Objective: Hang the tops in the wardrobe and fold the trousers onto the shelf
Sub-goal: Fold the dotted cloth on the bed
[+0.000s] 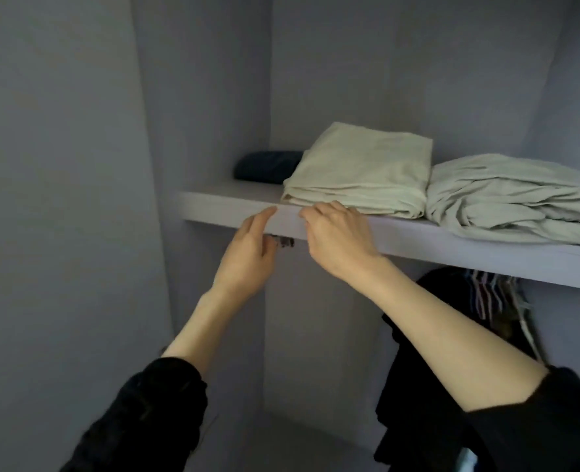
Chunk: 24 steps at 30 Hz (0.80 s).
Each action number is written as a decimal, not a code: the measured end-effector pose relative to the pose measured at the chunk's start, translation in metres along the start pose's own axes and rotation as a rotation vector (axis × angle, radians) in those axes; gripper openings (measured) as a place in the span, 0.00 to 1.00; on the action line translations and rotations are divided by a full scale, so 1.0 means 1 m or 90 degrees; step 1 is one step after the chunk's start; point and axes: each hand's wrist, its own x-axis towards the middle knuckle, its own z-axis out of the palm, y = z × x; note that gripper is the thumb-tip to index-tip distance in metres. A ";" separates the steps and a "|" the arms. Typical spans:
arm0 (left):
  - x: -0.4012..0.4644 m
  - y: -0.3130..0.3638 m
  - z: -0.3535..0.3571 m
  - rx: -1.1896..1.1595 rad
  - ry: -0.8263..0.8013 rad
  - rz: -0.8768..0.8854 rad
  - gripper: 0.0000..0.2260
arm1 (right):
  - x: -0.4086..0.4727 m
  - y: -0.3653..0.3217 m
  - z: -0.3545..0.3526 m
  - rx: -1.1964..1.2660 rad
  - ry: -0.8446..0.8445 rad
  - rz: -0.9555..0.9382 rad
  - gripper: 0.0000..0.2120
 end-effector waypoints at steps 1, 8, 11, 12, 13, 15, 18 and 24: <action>-0.017 -0.006 -0.002 -0.006 0.018 -0.045 0.22 | -0.008 -0.009 0.005 0.017 0.004 -0.010 0.16; -0.227 -0.067 -0.054 0.108 -0.013 -0.337 0.17 | -0.134 -0.151 0.091 0.203 -0.258 -0.152 0.16; -0.333 -0.076 -0.078 0.136 -0.042 -0.477 0.15 | -0.192 -0.215 0.117 0.232 -0.387 -0.234 0.18; -0.364 -0.076 -0.088 0.137 -0.044 -0.526 0.14 | -0.208 -0.236 0.119 0.244 -0.416 -0.265 0.19; -0.403 -0.074 -0.103 0.137 -0.039 -0.587 0.14 | -0.227 -0.265 0.119 0.258 -0.446 -0.312 0.19; -0.455 -0.066 -0.128 0.140 -0.022 -0.656 0.14 | -0.253 -0.307 0.113 0.268 -0.488 -0.377 0.19; -0.535 -0.044 -0.177 0.144 0.048 -0.755 0.14 | -0.299 -0.387 0.091 0.308 -0.524 -0.492 0.19; -0.675 -0.001 -0.263 0.179 0.203 -0.928 0.14 | -0.395 -0.517 0.041 0.423 -0.617 -0.617 0.19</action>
